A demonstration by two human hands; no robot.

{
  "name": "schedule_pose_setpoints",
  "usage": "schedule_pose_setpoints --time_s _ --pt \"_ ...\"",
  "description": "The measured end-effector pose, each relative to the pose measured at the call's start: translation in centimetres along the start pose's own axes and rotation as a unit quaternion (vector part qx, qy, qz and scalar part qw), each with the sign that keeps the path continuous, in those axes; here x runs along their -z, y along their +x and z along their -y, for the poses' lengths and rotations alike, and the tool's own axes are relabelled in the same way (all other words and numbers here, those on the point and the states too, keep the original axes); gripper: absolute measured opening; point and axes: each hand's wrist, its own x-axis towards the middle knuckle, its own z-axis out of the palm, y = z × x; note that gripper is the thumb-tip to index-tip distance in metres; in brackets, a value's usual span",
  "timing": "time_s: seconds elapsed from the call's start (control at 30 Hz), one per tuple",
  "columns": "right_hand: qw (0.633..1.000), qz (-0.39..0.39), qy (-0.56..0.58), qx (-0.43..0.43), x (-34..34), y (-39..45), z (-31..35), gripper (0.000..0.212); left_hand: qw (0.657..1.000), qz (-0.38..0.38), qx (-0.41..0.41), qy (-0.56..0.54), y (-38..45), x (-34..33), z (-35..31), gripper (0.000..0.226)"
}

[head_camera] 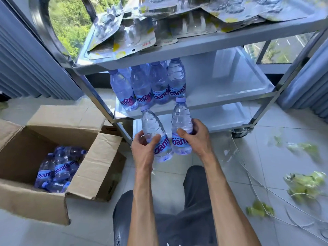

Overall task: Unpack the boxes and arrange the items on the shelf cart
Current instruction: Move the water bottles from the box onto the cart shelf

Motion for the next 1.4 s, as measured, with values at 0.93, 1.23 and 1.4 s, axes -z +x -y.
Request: schedule_pose_setpoints --time_s 0.93,1.23,1.4 --pt "0.975 -0.123 -0.055 0.178 -3.5 11.1 5.4 0.051 0.970 -0.123 -0.202 0.057 7.2 -9.3 -3.7 0.060" --pt "0.971 -0.129 -0.062 0.189 -3.8 11.9 4.8 0.054 0.964 -0.119 -0.223 0.082 7.1 -8.7 -3.4 0.060" --pt "0.968 -0.136 -0.069 0.198 -4.0 12.4 5.0 0.053 0.964 -0.114 -0.223 0.088 7.1 -8.7 -3.5 0.060"
